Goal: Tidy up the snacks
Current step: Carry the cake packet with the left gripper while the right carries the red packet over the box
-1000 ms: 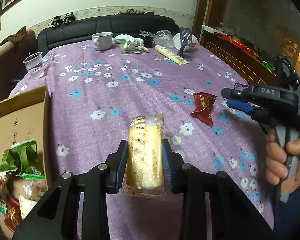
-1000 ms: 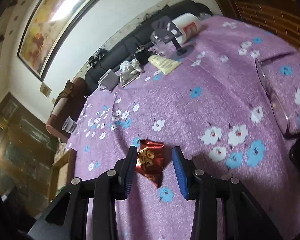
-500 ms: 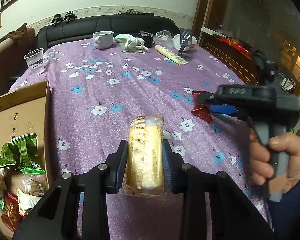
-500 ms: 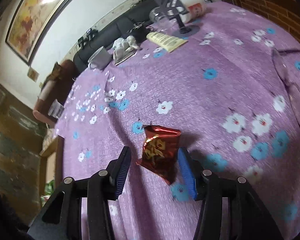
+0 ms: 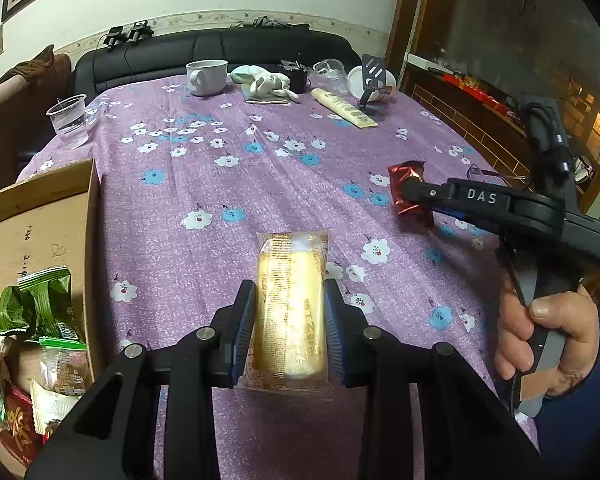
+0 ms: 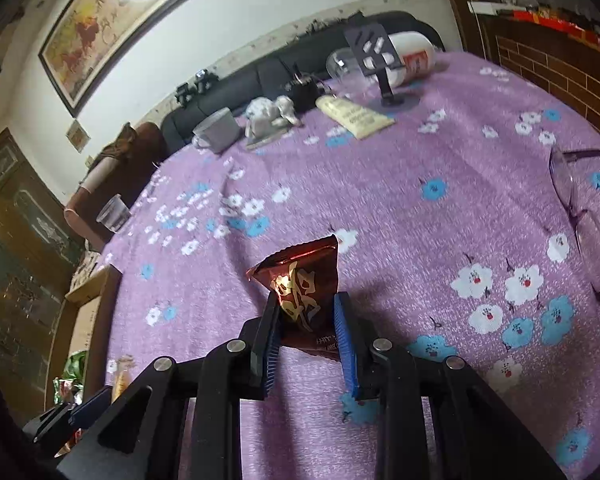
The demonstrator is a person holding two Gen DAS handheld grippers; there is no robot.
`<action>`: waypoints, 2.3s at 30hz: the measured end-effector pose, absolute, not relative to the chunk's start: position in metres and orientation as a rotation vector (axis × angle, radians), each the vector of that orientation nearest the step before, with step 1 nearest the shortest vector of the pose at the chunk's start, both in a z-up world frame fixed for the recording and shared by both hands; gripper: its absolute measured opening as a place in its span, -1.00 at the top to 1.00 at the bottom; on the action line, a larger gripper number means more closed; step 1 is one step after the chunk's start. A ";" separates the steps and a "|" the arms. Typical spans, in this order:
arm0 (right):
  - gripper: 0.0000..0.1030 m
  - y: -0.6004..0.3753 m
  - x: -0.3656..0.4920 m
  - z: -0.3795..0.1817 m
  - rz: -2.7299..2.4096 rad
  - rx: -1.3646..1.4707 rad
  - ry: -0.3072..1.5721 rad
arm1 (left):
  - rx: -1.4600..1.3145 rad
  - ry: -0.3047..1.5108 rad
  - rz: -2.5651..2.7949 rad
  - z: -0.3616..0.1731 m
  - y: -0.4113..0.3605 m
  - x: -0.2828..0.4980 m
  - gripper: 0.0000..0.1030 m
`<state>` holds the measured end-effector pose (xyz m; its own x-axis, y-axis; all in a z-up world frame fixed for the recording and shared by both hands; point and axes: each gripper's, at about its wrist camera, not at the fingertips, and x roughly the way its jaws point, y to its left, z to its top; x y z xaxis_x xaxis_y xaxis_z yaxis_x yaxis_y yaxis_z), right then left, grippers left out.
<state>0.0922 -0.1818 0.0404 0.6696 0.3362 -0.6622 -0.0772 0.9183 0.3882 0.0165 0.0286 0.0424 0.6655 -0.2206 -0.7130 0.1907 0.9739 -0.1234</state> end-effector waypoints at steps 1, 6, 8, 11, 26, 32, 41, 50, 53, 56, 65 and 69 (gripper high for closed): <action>0.48 -0.180 0.090 0.044 0.243 0.342 0.794 | -0.041 0.808 -0.232 0.044 0.029 0.016 0.41; 0.49 -0.173 0.081 0.054 0.281 0.335 0.778 | -0.051 0.790 -0.227 0.051 0.036 0.011 0.40; 0.49 -0.169 0.078 0.057 0.297 0.332 0.778 | -0.055 0.781 -0.226 0.054 0.039 0.009 0.40; 0.49 -0.160 0.070 0.062 0.336 0.332 0.784 | -0.065 0.769 -0.221 0.059 0.044 0.006 0.40; 0.49 -0.092 0.030 0.081 0.523 0.283 0.808 | -0.149 0.728 -0.167 0.070 0.090 -0.013 0.40; 0.50 -0.056 0.015 0.088 0.596 0.237 0.806 | -0.193 0.709 -0.126 0.072 0.118 -0.019 0.40; 0.50 -0.007 -0.003 0.093 0.684 0.162 0.804 | -0.262 0.696 -0.047 0.067 0.165 -0.029 0.40; 0.50 0.033 -0.020 0.088 0.757 0.094 0.805 | -0.314 0.700 0.045 0.051 0.208 -0.040 0.40; 0.50 0.042 -0.022 0.086 0.775 0.073 0.803 | -0.327 0.702 0.068 0.046 0.219 -0.041 0.40; 0.50 0.051 -0.024 0.083 0.790 0.055 0.809 | -0.334 0.701 0.095 0.041 0.228 -0.043 0.40; 0.50 0.073 -0.023 0.069 0.811 0.016 0.836 | -0.359 0.710 0.125 0.028 0.245 -0.043 0.40; 0.50 0.080 -0.020 0.063 0.814 -0.001 0.847 | -0.378 0.712 0.124 0.025 0.250 -0.041 0.40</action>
